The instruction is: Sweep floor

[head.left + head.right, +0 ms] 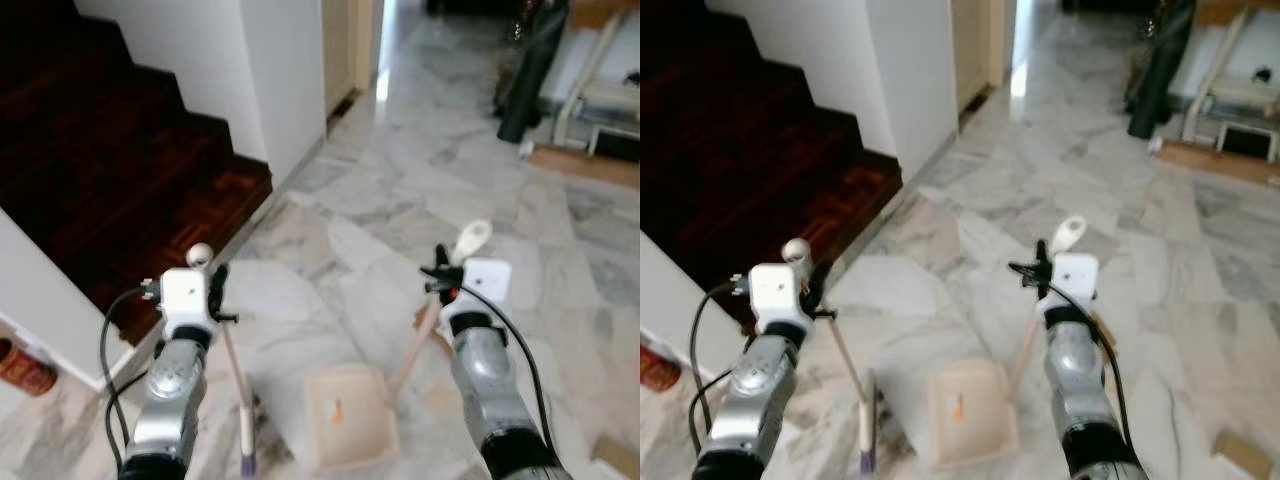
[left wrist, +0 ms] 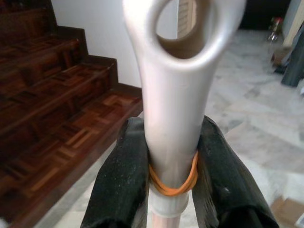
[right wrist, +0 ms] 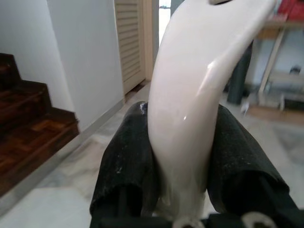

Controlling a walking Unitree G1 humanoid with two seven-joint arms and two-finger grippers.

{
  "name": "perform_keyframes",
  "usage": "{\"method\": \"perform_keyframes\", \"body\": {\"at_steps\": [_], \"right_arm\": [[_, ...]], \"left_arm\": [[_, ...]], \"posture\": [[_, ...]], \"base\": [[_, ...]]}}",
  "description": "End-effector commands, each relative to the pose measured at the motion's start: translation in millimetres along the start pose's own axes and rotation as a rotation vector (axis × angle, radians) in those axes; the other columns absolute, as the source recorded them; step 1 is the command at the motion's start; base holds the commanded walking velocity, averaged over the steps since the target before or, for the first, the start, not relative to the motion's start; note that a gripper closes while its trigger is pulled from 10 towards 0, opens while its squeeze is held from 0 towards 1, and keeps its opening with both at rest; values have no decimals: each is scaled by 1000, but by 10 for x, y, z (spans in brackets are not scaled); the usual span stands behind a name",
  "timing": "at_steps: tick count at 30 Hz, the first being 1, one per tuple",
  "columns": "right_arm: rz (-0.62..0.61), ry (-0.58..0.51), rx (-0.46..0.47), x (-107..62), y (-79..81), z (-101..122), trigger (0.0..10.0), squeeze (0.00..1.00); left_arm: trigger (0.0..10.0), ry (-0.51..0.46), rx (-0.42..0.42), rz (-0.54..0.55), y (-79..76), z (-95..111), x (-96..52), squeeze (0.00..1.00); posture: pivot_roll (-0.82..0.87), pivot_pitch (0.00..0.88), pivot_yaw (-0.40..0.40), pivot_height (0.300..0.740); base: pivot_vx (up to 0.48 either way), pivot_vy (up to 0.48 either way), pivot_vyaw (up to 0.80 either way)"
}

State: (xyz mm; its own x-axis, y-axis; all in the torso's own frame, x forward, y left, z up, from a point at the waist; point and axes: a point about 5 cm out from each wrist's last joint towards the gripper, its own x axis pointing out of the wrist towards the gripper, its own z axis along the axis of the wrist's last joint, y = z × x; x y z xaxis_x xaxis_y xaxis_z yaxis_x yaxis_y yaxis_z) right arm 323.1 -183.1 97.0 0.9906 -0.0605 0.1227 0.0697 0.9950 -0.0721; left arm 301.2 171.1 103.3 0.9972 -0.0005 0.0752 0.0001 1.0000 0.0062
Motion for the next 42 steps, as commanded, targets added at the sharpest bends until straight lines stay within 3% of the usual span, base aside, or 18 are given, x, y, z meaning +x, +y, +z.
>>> {"method": "perform_keyframes", "body": {"at_steps": [1, 14, 32, 42], "right_arm": [[16, -50, 23, 47, 92, 106, 10000, 0], [2, -44, 28, 67, 82, 109, 10000, 0], [-14, -71, 31, 99, 73, 166, 10000, 0], [-23, -93, 27, 104, 61, 199, 10000, 0]], "left_arm": [[10000, -31, 27, 10, 58, 71, 26, 0], [10000, -29, 26, 14, 58, 70, 24, 0], [10000, -29, 26, 18, 68, 68, 23, 0], [10000, -37, 28, 24, 75, 81, 28, 0]], "posture": [[93, 21, 44, 740], [95, 40, 46, 740], [95, 45, 46, 740], [96, 44, 46, 740]], "base": [[398, 0, 0], [392, 0, 0], [382, 0, -785], [375, 0, 0]]}}
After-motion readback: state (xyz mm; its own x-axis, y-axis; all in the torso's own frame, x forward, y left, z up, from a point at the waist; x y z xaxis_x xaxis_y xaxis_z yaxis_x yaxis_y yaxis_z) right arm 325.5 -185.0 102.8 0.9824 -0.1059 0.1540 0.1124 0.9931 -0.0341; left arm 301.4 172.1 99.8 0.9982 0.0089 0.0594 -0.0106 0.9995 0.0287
